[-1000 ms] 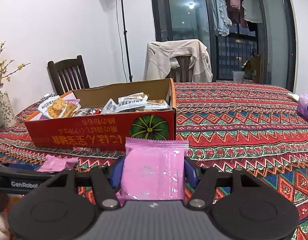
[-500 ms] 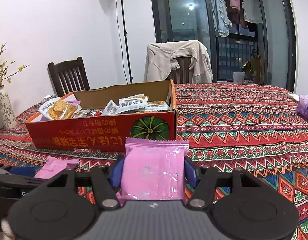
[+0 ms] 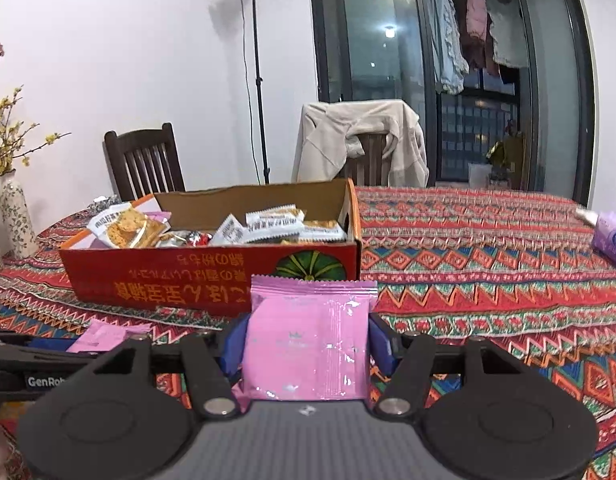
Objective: Organize snacks
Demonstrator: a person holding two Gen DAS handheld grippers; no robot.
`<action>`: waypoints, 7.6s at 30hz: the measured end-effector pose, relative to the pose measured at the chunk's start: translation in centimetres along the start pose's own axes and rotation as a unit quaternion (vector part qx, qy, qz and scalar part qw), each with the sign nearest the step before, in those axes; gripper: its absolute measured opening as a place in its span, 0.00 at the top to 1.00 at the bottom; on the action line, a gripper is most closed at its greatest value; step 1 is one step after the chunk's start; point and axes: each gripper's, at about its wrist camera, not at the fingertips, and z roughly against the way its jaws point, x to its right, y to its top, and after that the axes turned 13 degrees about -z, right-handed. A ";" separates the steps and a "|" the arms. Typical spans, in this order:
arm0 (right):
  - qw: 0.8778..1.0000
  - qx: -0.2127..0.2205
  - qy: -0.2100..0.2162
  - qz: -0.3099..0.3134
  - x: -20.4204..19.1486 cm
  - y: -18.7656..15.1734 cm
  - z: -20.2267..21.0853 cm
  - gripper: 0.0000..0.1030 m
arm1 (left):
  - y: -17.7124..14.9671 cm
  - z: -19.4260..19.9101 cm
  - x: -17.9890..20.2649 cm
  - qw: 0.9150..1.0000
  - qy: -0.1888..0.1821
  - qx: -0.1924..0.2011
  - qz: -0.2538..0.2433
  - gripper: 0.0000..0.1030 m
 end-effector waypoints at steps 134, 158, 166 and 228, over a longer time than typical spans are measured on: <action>0.998 0.066 0.007 -0.019 -6.1 10.7 -10.9 0.00 | 14.1 -1.2 -7.4 0.967 0.091 0.227 0.071 0.00; 0.998 0.064 0.022 -0.010 -5.9 6.6 2.1 0.00 | 4.8 9.1 -8.3 0.971 0.112 0.207 0.047 0.00; 0.999 0.051 0.011 0.006 -5.4 3.7 5.0 0.00 | 1.5 11.3 -8.0 0.973 0.095 0.209 0.018 0.00; 0.999 -0.031 -0.008 -0.005 -2.9 -3.7 7.7 0.00 | -6.7 10.3 -7.6 0.993 0.032 0.117 -0.013 0.00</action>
